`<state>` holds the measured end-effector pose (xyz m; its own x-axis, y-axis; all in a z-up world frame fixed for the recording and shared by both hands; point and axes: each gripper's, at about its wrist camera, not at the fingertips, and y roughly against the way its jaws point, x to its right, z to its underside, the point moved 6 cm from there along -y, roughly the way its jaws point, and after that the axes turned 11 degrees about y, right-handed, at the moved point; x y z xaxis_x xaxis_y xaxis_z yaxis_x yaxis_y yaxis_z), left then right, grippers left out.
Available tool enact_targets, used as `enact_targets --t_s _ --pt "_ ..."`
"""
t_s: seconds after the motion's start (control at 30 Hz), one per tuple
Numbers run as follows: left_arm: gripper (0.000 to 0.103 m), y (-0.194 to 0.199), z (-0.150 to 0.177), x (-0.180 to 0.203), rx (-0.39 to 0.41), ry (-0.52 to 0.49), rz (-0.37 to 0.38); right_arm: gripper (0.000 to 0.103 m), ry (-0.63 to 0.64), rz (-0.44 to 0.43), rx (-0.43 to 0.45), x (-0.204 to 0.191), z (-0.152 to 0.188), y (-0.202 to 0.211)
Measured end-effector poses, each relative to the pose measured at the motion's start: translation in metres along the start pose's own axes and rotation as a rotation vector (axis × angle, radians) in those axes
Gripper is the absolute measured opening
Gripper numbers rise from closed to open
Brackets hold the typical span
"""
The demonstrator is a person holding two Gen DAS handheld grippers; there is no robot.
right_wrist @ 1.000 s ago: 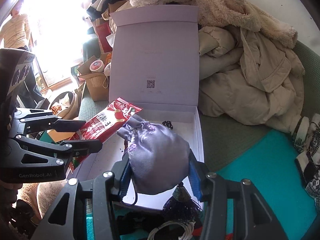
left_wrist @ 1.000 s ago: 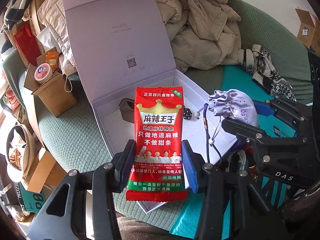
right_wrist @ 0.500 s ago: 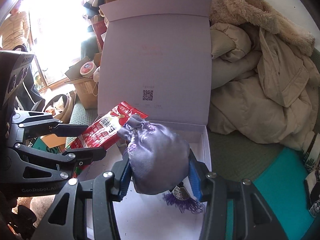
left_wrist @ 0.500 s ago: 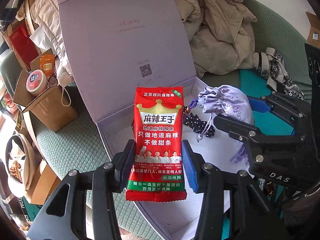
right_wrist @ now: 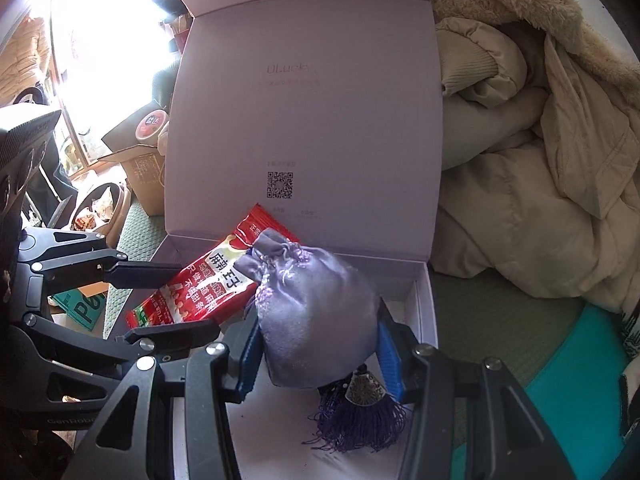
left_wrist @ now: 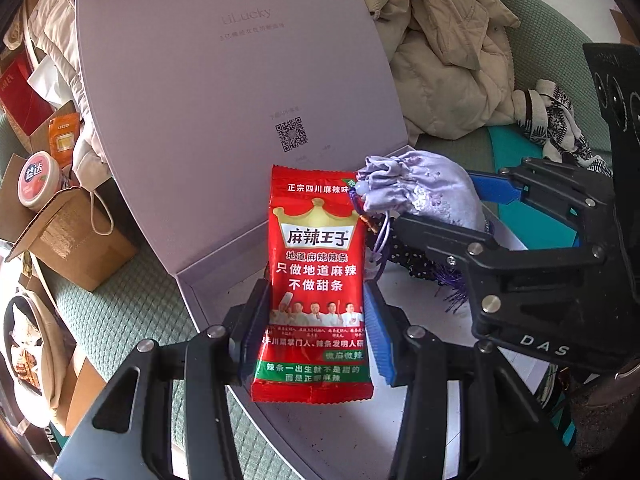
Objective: Organize objects
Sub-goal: 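Lower the snack bag into the box and open left tool while right releases pouch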
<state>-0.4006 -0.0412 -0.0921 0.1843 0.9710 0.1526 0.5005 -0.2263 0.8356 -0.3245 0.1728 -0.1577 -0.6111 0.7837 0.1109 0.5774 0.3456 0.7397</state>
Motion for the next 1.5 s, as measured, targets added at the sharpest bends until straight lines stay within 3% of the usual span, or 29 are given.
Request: enact_targets --t_s 0.23,0.5,0.63,1.1,1.5 --pt "0.044 -0.024 0.002 0.003 -0.038 0.007 0.019 0.050 -0.011 0.018 -0.047 -0.001 0.008 -0.017" --pt "0.045 -0.030 0.003 0.005 -0.024 -0.009 0.017 0.051 0.005 0.048 -0.114 -0.006 0.014 -0.029" --pt "0.045 -0.040 0.007 0.003 -0.063 0.020 0.042 0.051 0.020 0.064 -0.155 -0.008 0.018 -0.036" --pt "0.045 -0.048 0.008 -0.001 -0.093 0.023 0.014 0.056 0.017 0.106 -0.181 -0.011 0.019 -0.036" --pt "0.045 -0.016 0.001 0.002 -0.041 0.016 -0.013 0.061 0.046 0.138 -0.155 -0.021 0.015 -0.006"
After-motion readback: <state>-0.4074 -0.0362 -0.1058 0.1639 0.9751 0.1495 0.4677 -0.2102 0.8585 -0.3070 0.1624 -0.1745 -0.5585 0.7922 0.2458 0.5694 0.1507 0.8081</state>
